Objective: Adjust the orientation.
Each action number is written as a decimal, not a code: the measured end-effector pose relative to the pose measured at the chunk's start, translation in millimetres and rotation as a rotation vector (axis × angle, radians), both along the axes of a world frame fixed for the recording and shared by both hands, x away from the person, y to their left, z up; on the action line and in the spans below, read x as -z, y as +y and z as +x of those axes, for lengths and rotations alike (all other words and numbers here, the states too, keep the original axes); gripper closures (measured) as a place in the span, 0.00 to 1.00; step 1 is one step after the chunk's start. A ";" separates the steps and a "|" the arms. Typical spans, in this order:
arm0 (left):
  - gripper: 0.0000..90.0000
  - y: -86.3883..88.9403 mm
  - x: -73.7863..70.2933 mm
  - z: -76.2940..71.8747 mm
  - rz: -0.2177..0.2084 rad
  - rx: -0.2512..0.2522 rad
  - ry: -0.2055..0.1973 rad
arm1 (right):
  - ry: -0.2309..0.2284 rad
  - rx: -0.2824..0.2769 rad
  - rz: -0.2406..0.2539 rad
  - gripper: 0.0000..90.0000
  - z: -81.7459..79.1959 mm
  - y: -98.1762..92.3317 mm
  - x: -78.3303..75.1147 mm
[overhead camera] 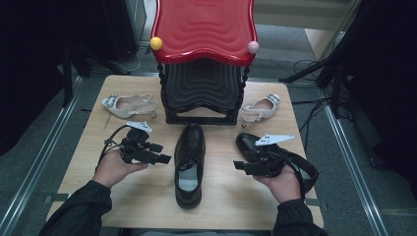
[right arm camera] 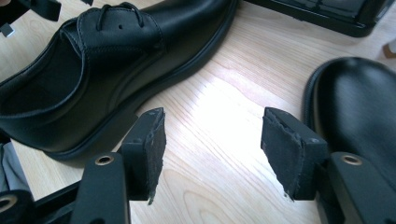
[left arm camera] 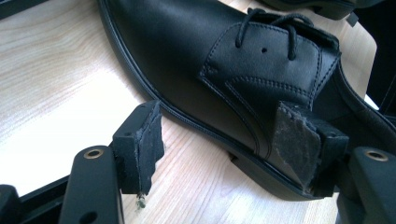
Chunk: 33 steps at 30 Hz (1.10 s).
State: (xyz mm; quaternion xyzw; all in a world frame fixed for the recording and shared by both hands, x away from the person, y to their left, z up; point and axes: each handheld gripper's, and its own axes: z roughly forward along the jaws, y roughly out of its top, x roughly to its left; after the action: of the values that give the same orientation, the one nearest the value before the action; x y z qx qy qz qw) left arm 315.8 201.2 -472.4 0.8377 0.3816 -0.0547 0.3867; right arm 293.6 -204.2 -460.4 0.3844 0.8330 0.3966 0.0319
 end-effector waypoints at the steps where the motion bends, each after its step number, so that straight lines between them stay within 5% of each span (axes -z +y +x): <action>1: 0.37 -0.1 -0.4 1.0 -0.005 0.001 0.001 | 0.002 0.003 0.002 0.46 -0.8 -1.6 -0.5; 33: 0.39 -8.6 -6.5 11.6 -0.001 0.011 -0.023 | -0.037 0.186 -0.011 0.52 -27.0 -91.4 -13.4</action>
State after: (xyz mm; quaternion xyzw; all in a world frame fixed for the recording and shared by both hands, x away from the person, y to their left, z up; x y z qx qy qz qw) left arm 327.4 192.6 -465.9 0.8403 0.3724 -0.0472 0.3911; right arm 266.6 -295.6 -447.0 0.4527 0.7951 0.3943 0.0860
